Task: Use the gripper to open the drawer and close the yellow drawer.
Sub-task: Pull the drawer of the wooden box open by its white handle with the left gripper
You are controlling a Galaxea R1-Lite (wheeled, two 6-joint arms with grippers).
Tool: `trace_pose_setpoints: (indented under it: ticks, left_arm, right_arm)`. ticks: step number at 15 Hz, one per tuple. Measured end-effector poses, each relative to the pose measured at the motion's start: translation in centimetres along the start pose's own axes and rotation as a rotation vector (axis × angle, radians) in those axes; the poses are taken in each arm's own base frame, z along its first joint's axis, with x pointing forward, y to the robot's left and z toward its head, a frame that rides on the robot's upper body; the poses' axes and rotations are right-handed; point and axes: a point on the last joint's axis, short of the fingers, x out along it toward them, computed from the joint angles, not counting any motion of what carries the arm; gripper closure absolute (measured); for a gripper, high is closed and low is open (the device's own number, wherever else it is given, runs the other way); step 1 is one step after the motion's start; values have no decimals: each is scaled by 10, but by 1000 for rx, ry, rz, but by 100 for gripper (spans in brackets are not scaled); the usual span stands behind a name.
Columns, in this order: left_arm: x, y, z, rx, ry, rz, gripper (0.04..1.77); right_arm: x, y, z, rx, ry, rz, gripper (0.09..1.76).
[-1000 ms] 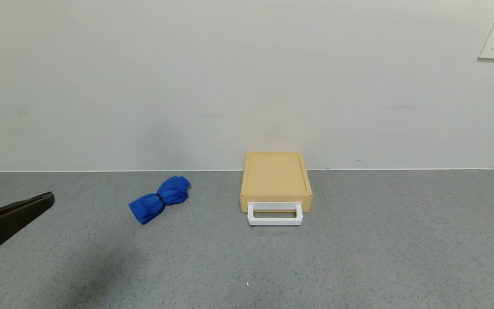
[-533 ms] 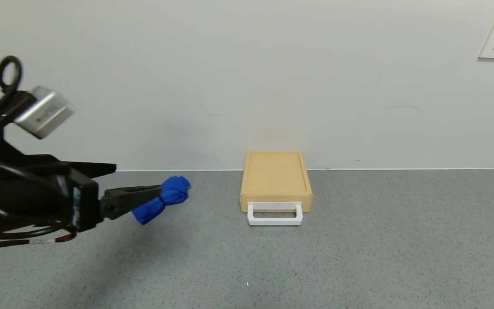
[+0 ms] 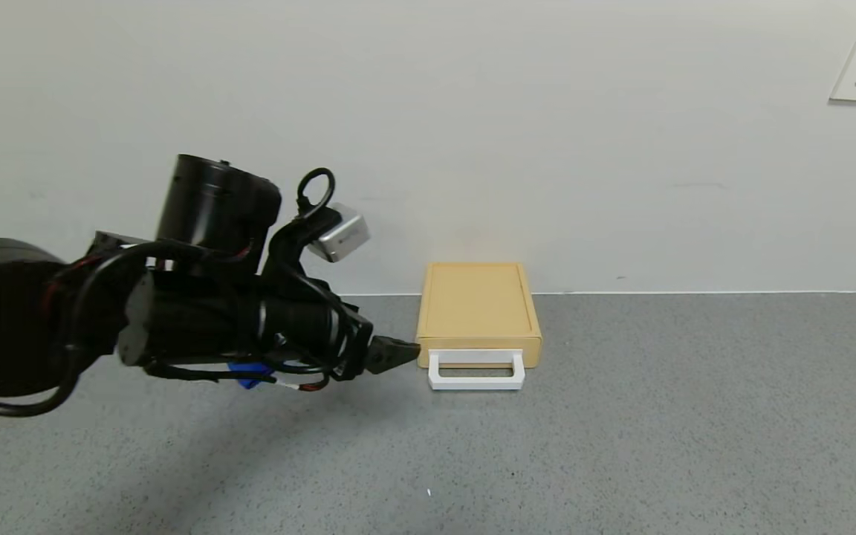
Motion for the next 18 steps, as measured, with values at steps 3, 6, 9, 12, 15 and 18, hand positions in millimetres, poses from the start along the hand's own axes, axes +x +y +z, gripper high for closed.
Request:
trace_pose_setpoints:
  ticks: [3,6,9,12,15,18]
  left_arm:
    - [33,-9,13,12,59,-46,9]
    - [65,-22,21,10,117,-91,9]
    - [94,-38,27,-64,156,-123,9]
    - [118,-49,27,-128,182,-123,26]
    - [137,-53,19,-154,215,-92,73]
    - [152,-53,17,-241,228,-80,104]
  right_arm:
    - [0,0,0,0,0,0,14]
    - [0,0,0,0,0,0,14]
    - [0,0,0,0,0,0,14]
    - [0,0,0,0,0,0,14]
    - [0,0,0,0,0,0,14]
    - [0,0,0,0,0,0,14]
